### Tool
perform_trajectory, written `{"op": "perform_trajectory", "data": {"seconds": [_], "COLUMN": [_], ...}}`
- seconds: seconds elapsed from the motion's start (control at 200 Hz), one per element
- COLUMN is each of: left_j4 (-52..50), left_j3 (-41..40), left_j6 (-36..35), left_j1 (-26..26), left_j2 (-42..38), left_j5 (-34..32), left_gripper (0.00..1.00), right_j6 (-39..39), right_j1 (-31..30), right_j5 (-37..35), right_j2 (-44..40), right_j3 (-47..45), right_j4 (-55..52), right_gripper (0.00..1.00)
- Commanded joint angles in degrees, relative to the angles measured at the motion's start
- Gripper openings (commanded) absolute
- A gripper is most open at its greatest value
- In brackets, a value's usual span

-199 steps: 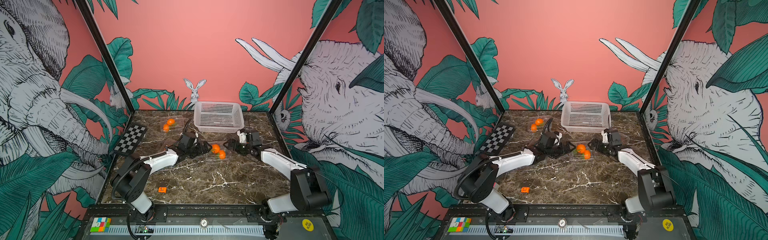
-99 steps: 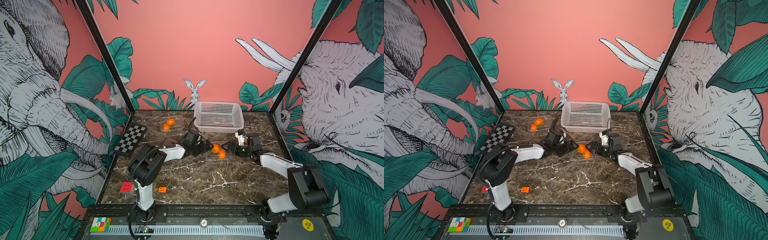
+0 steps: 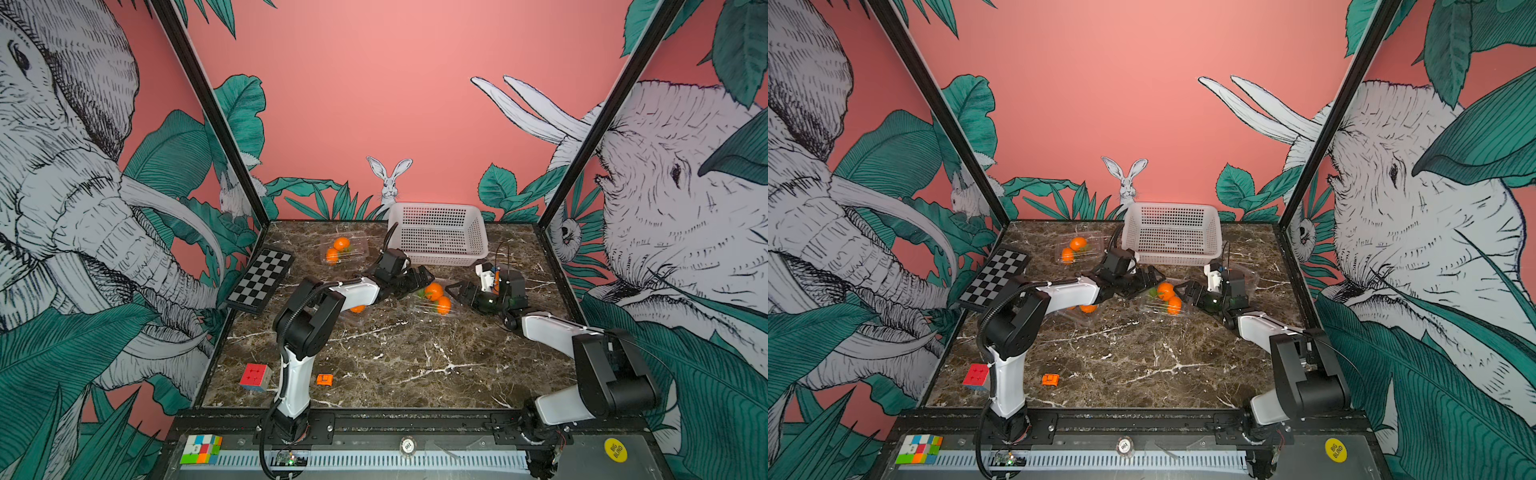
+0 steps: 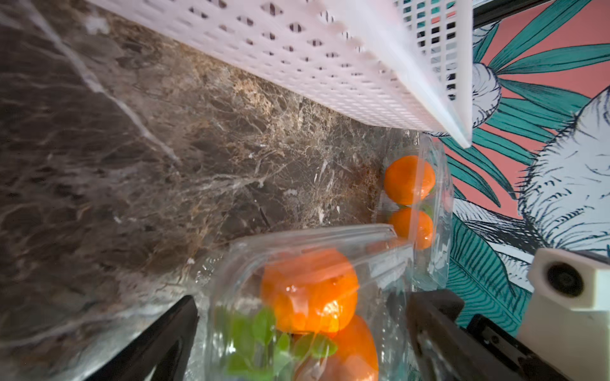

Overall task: Take oranges out of containers
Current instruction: Open the packing box at the center of the board.

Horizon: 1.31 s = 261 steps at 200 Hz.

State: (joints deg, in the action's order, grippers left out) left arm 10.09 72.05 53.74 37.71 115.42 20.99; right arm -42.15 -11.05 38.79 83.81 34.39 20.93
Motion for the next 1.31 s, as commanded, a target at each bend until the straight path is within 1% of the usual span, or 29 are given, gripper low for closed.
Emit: {"op": "perform_trajectory", "data": {"seconds": [0.0,0.14,0.305,0.515,0.775,0.88,1.075,1.215,1.3], "left_j4": [-1.67,-3.17,-2.61,-0.57,0.96,1.68,4.30,5.41,6.00], "left_j3": [2.76,4.53,4.72,3.90,1.83,1.21,0.46,0.66,0.72], "left_j6": [-0.78,-2.20,-2.76,-2.40,-2.10,-1.59,0.53,1.41,1.96], "left_j1": [0.17,-0.03,-0.18,-0.43,-1.49,-1.73,-1.86,-1.87,-1.86], "left_j2": [0.87,1.82,2.09,1.70,0.21,-0.10,0.06,0.33,0.36], "left_j5": [1.59,1.51,2.10,2.71,3.10,3.22,3.78,3.97,4.01], "left_gripper": [0.99,0.99,0.99,0.99,0.99,0.99,0.99,0.99,0.99], "right_j6": [-2.84,-5.75,-6.97,-11.21,-14.25,-16.52,-18.23,-22.16,-24.21], "right_j1": [1.25,3.16,3.32,3.75,4.26,4.20,4.21,4.26,4.16], "right_j5": [2.84,4.67,6.10,7.18,7.64,8.57,9.18,9.94,10.26], "right_j2": [-0.57,-0.66,-0.30,0.66,0.46,0.99,1.78,3.57,4.81], "right_j3": [-0.74,-3.01,-4.12,-5.29,-6.04,-6.36,-6.28,-6.10,-5.60], "right_j4": [5.42,10.48,13.49,20.11,23.00,25.96,27.87,31.78,32.23], "right_gripper": [0.99,0.99,0.99,0.99,0.99,0.99,0.99,0.99,0.99]}}
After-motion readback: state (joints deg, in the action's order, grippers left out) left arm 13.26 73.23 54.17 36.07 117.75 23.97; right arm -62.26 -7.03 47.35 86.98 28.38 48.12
